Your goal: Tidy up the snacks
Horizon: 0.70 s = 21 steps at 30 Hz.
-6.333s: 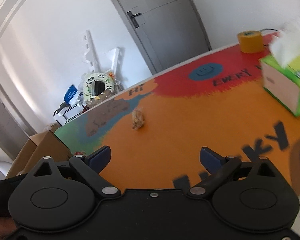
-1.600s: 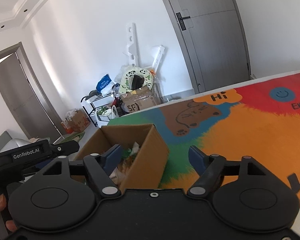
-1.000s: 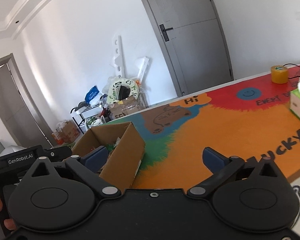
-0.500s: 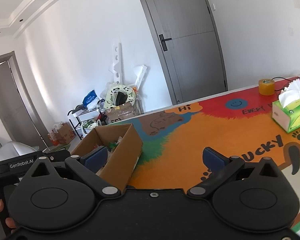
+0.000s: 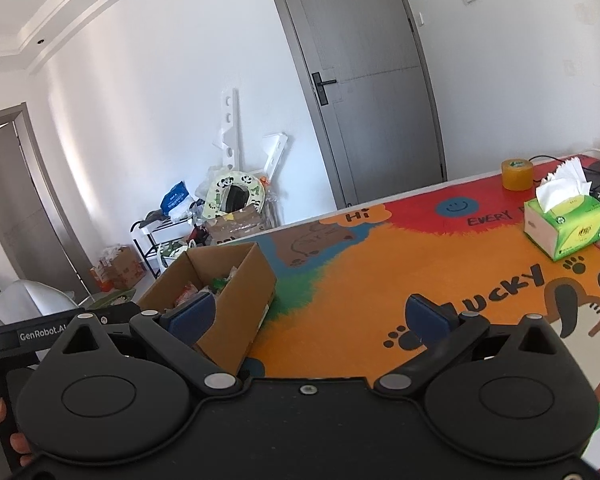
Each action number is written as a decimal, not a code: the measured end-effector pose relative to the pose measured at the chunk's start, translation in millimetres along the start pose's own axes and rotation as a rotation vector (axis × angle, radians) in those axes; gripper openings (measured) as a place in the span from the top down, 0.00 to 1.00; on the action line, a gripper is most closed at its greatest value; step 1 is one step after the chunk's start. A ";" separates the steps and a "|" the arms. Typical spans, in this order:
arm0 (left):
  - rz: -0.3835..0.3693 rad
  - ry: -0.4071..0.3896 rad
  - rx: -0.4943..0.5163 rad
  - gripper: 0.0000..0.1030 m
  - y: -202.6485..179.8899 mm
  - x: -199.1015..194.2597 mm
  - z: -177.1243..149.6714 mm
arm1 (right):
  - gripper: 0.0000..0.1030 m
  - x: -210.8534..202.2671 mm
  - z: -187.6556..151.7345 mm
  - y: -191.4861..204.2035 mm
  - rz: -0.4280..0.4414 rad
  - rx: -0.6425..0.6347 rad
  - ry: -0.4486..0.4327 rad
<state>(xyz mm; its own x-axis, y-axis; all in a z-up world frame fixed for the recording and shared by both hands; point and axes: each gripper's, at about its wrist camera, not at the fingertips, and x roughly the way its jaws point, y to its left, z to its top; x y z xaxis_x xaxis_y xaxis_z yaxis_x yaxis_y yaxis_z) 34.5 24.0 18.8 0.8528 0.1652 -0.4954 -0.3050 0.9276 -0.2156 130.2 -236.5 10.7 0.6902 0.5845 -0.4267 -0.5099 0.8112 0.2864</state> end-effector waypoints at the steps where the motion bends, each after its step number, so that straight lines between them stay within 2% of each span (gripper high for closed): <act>1: 0.001 0.003 0.005 0.05 -0.1 -0.7 -1.0 | 0.00 -0.5 -1.2 -0.2 0.002 0.001 0.005; 21: -0.011 0.045 0.139 0.05 -11.7 -13.1 -23.5 | 0.00 -24.0 -28.0 4.3 -0.013 -0.030 0.044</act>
<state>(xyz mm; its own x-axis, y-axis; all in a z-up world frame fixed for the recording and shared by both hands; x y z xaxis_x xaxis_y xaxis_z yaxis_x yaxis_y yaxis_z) 16.9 3.1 8.0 0.8348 0.1420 -0.5319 -0.2310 0.9673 -0.1043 97.0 -247.7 -1.8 0.6740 0.5723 -0.4672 -0.5171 0.8171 0.2549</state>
